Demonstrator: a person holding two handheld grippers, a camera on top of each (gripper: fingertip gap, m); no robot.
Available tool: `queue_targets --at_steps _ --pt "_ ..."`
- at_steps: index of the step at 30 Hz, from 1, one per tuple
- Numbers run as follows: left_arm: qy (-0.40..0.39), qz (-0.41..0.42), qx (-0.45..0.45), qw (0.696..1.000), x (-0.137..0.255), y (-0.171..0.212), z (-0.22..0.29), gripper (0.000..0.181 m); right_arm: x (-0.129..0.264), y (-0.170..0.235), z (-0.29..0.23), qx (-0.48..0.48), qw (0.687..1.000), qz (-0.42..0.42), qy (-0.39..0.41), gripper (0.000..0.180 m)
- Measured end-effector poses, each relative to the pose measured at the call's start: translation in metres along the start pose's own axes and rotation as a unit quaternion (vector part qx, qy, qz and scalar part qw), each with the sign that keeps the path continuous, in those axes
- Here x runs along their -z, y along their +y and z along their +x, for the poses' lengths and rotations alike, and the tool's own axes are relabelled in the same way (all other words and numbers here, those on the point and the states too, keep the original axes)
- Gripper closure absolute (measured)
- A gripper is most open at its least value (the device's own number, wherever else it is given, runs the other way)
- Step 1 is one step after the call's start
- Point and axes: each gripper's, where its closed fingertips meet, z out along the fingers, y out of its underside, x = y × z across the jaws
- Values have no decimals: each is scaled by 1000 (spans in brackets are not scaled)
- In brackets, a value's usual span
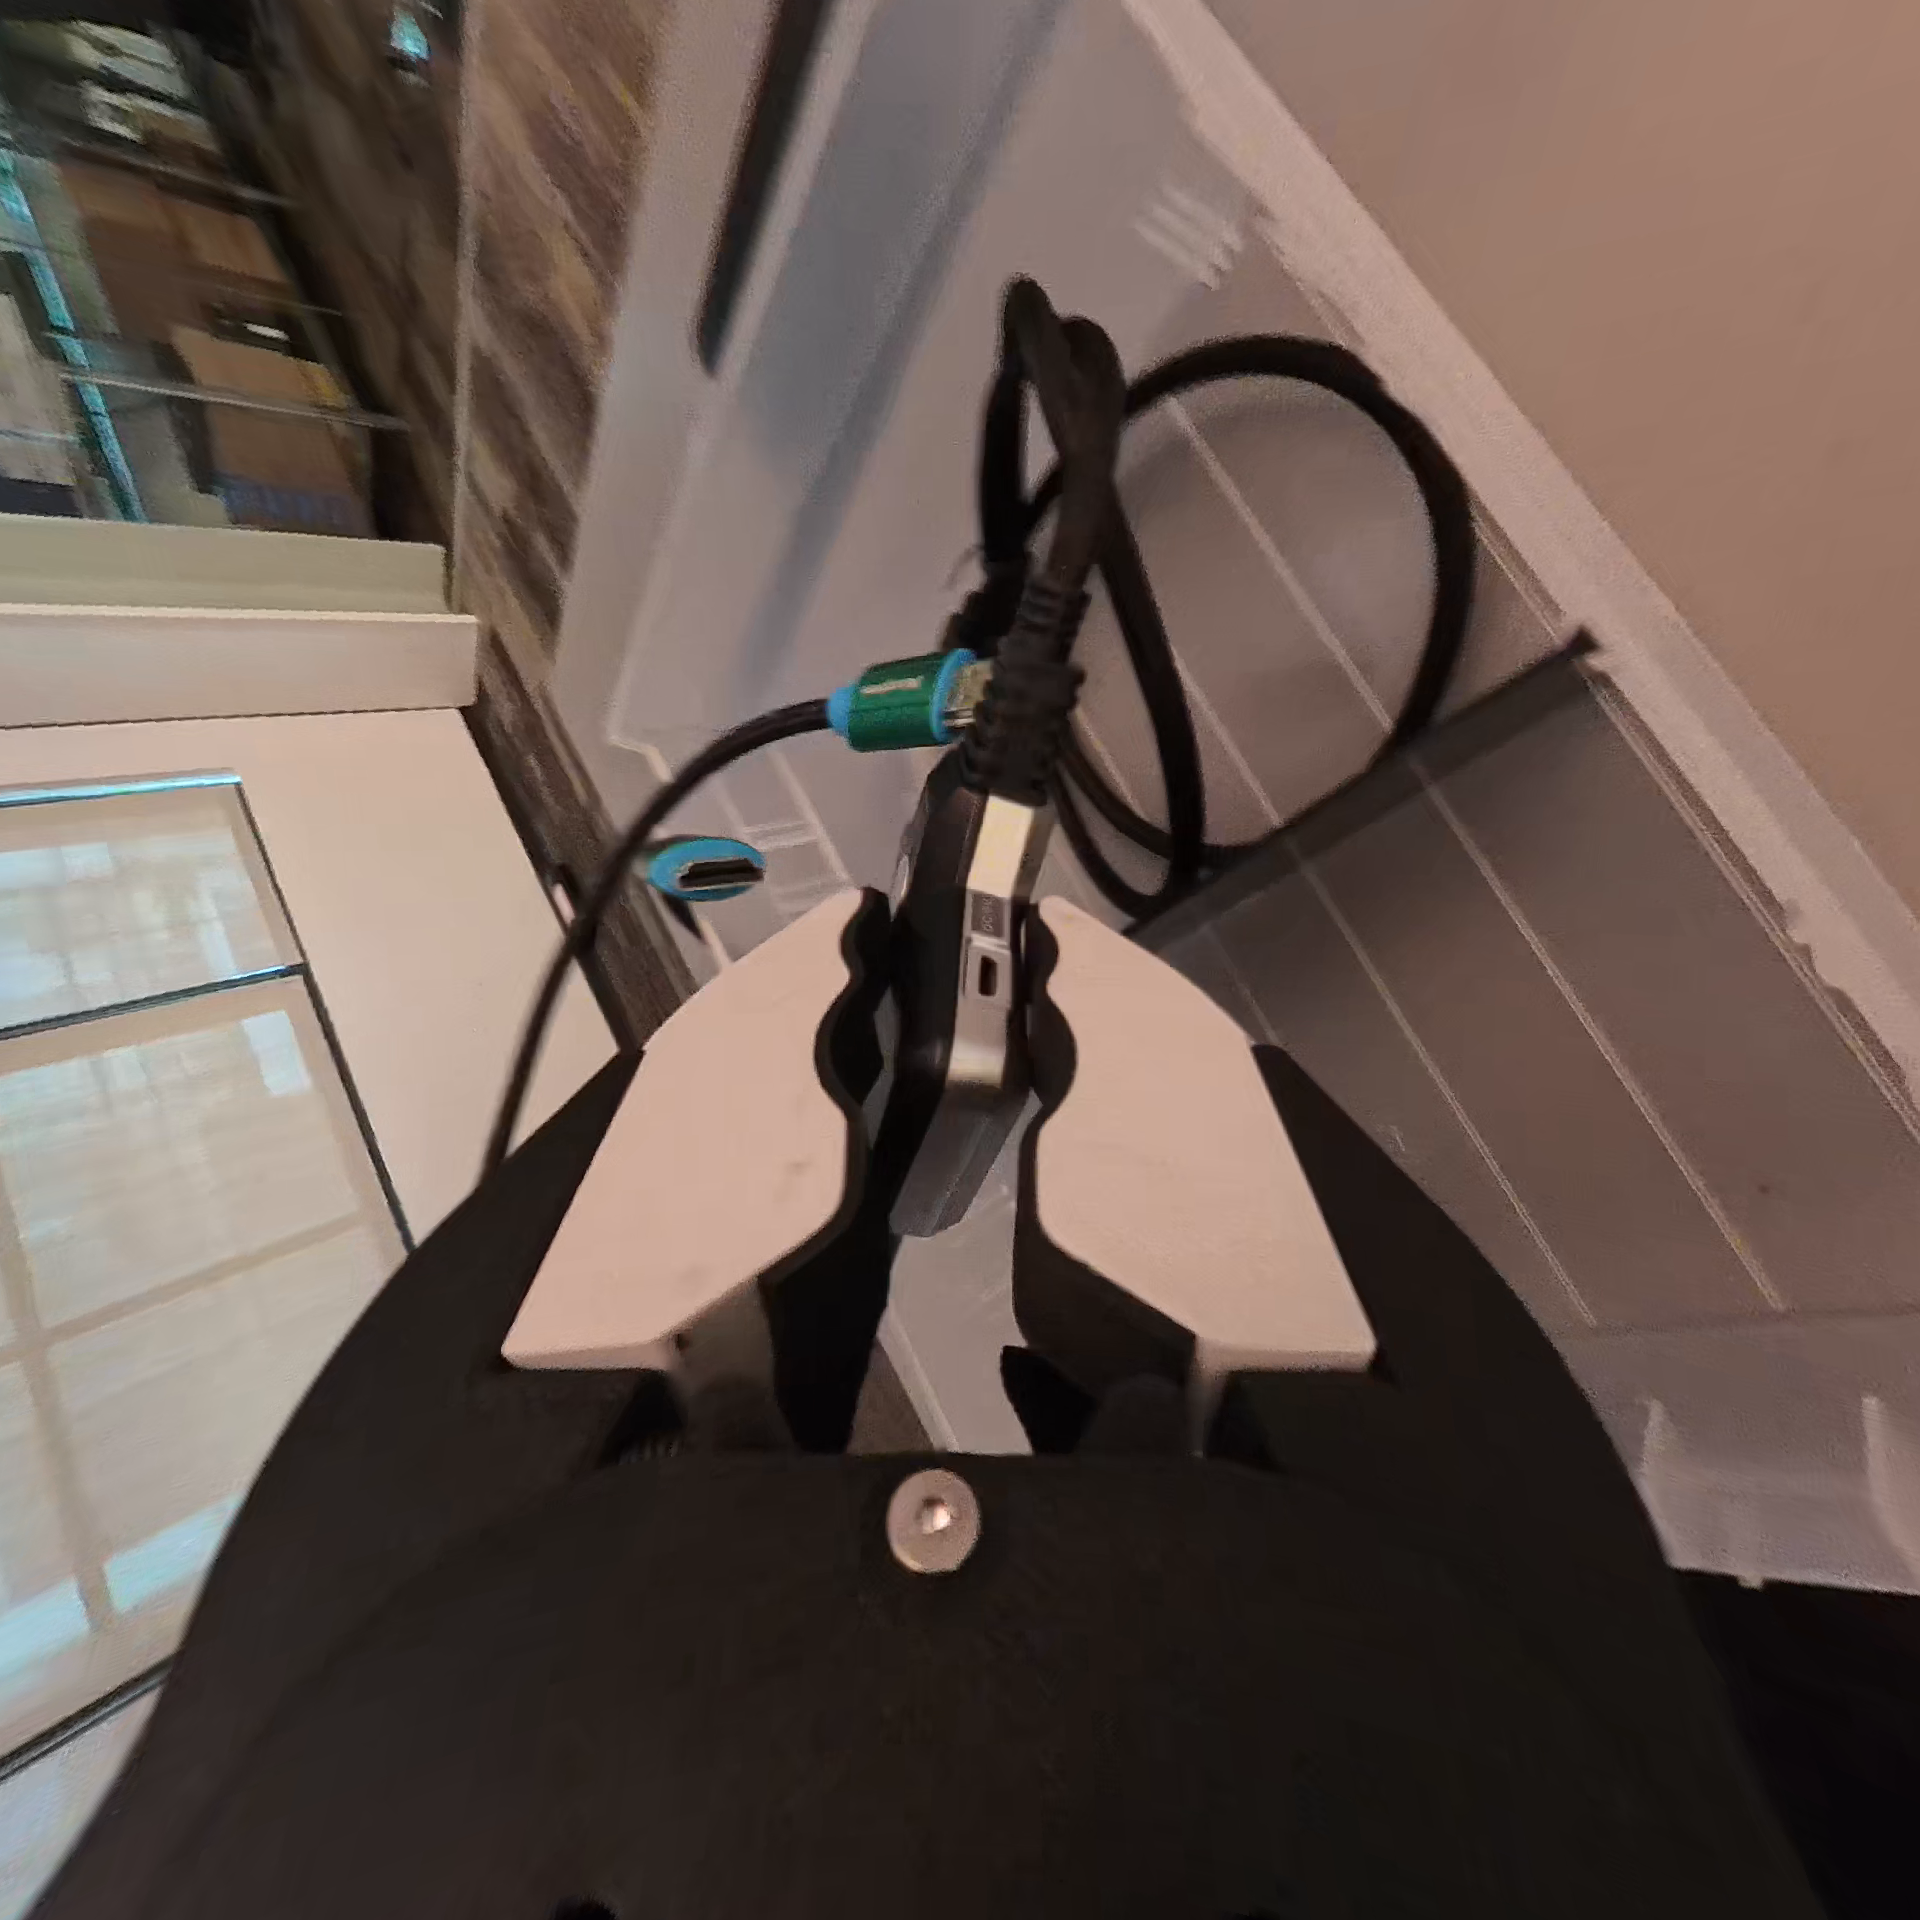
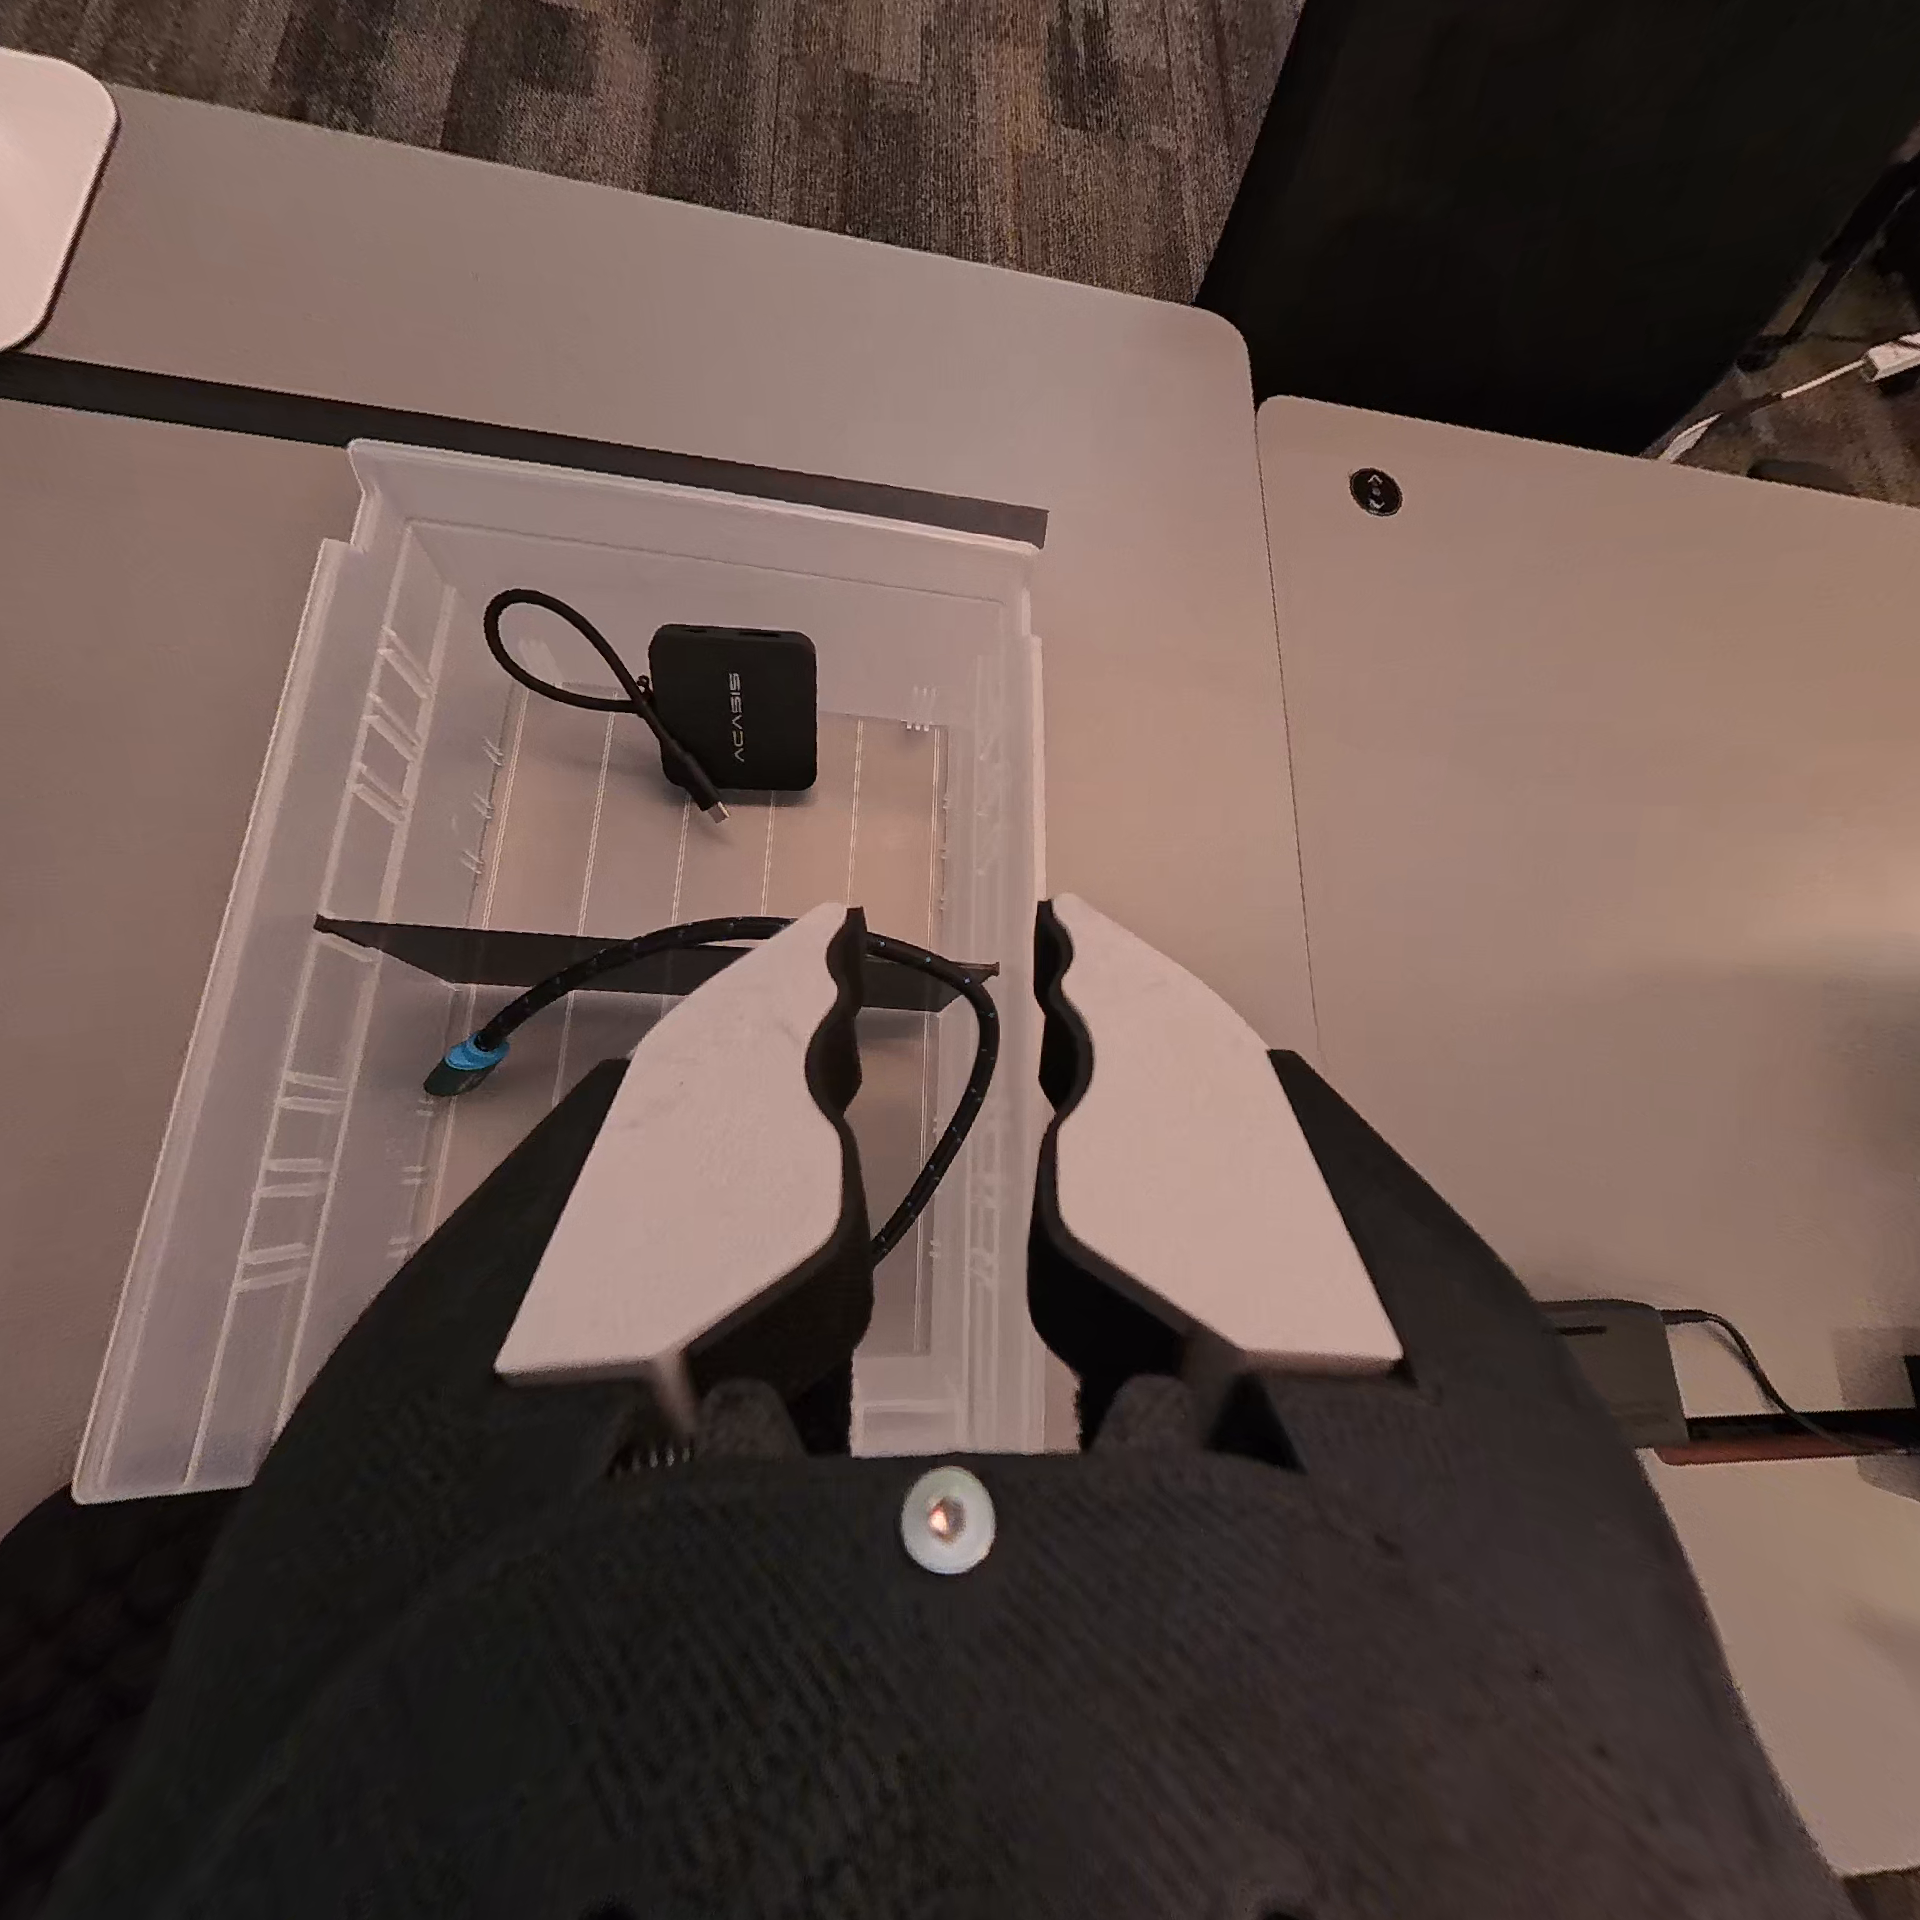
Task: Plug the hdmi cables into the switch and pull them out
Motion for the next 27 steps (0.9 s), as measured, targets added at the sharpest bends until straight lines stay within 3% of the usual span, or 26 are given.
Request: queue_targets --at_steps 8,15,20,23,27 --pt "-42 101 113 988 50 -5 -46 159 0 -7 -9 29 1000 6 2 148" --pt "-109 247 198 942 141 -22 -81 159 2 -13 -14 49 999 12 10 148" --pt "-96 401 235 880 211 -42 -84 159 6 -23 -24 69 997 25 15 148" --pt "-44 485 246 838 242 -58 -76 160 11 -34 -36 89 995 43 13 148" --pt "82 610 272 740 289 -83 -60 160 18 -48 -59 118 991 68 0 148"
